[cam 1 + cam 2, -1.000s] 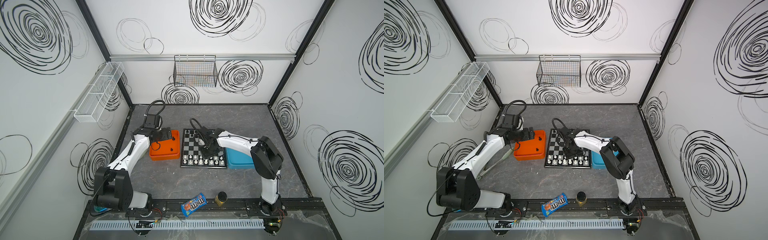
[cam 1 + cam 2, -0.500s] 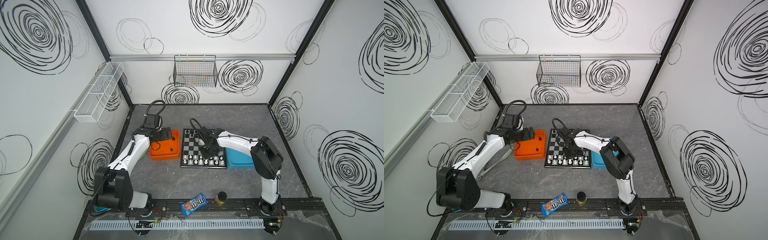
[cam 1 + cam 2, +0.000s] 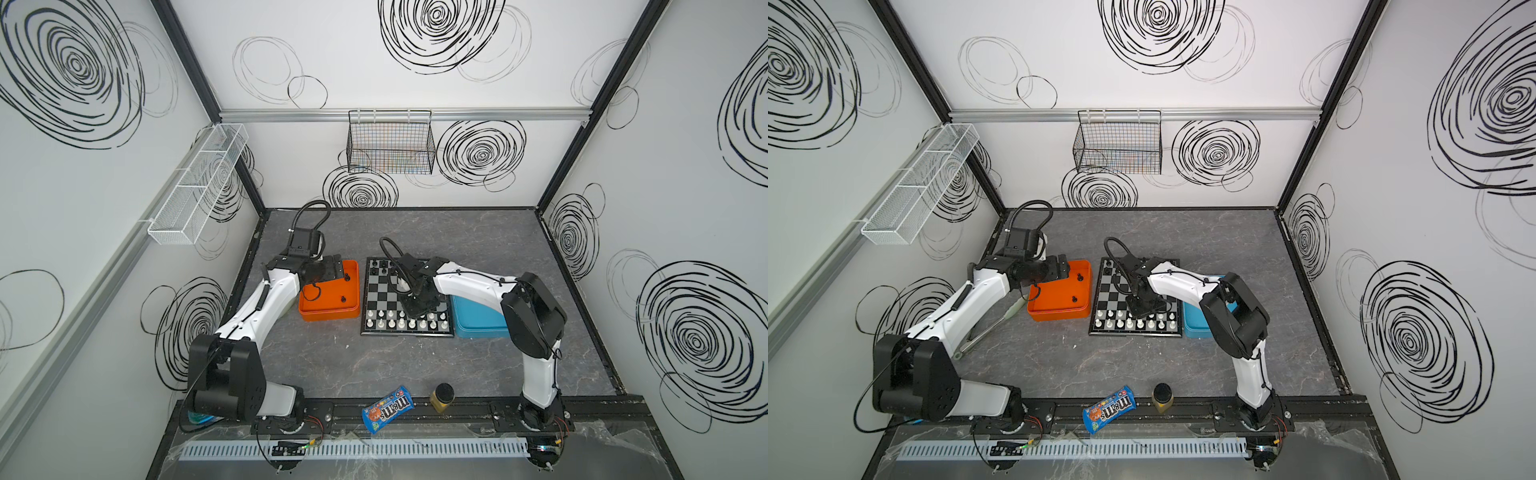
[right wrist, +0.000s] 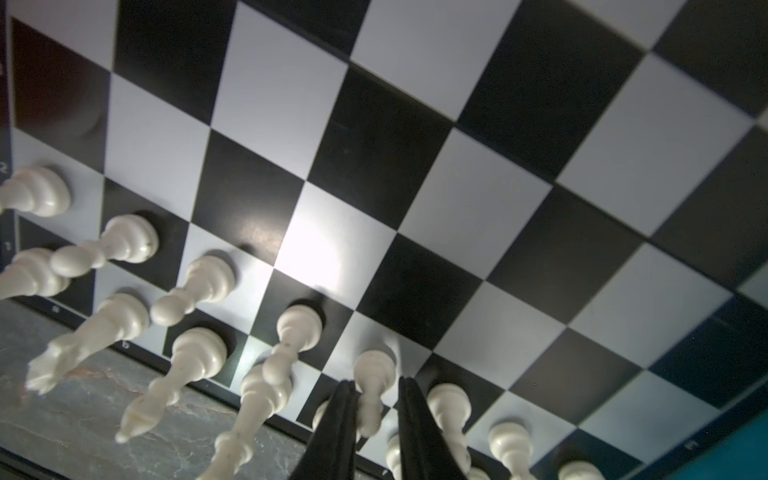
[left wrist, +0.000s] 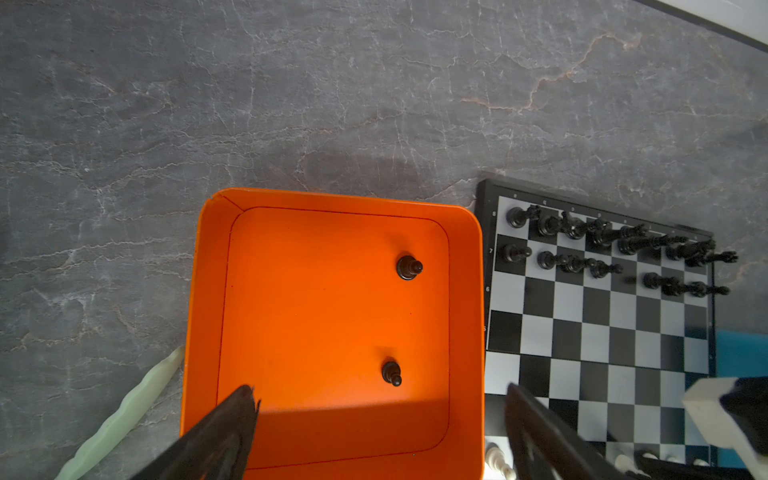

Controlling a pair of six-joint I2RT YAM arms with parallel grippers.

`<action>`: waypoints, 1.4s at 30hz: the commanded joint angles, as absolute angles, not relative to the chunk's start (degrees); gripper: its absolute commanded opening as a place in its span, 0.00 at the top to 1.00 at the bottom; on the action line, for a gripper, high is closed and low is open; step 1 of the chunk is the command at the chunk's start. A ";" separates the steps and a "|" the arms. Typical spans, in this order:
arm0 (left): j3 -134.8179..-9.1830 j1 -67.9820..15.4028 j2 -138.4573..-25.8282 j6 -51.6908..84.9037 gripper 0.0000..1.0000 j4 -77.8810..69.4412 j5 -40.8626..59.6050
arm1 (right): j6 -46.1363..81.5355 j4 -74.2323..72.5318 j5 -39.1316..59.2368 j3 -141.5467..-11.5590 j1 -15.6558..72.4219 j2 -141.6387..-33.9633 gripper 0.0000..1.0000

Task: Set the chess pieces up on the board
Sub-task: 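Lower the white pawn toward an empty square in the nearest rows, then open the right gripper and raise it back past the blue tray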

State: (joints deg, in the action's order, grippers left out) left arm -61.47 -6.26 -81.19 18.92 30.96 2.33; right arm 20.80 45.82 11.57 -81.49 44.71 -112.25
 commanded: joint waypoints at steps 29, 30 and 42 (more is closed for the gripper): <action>-62.42 -6.94 -81.12 19.63 0.04 29.52 1.84 | 21.84 48.81 9.72 -85.98 44.05 -107.89 0.77; -62.66 -6.95 -81.17 19.68 0.04 29.58 1.79 | 21.74 49.07 9.54 -86.51 43.72 -107.72 0.76; -65.12 -6.95 -82.16 20.66 0.04 34.73 0.34 | 20.73 43.12 10.84 -84.46 34.90 -99.62 0.63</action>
State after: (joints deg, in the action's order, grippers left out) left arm -63.44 -6.70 -81.65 19.51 32.73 1.34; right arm 20.97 45.34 10.76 -86.02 37.71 -103.55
